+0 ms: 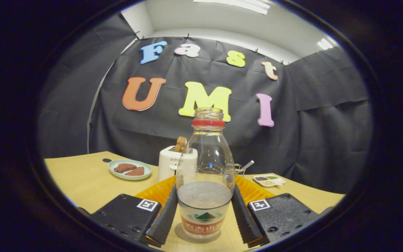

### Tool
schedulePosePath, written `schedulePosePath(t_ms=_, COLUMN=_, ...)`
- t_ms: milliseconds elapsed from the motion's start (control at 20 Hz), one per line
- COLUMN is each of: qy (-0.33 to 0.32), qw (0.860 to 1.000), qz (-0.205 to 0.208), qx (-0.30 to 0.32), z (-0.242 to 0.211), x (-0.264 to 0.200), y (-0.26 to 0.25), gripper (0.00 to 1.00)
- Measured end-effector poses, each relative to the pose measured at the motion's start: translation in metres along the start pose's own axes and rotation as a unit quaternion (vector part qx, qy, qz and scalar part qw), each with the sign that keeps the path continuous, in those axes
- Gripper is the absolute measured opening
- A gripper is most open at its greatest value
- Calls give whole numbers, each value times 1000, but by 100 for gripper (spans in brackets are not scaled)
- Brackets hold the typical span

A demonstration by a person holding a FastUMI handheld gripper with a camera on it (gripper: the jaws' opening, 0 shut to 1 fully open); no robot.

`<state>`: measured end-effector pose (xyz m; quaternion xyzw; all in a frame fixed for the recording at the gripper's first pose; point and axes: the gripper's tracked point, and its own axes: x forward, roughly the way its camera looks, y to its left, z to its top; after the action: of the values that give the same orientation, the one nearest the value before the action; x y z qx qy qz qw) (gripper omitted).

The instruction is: Take the bottle from table, then pour the juice into the cup, finally place the bottle on the coaster

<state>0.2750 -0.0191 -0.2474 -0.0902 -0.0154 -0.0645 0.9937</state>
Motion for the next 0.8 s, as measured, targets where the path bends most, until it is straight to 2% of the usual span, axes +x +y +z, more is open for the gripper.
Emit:
schedulePosePath(t_ms=350, qy=31, qw=999, qz=22, qx=25, z=-18, x=10, y=8, gripper=81)
schedulePosePath(t_ms=800, qy=70, qw=994, qz=17, qx=76, z=-38, x=20, y=-9, gripper=83)
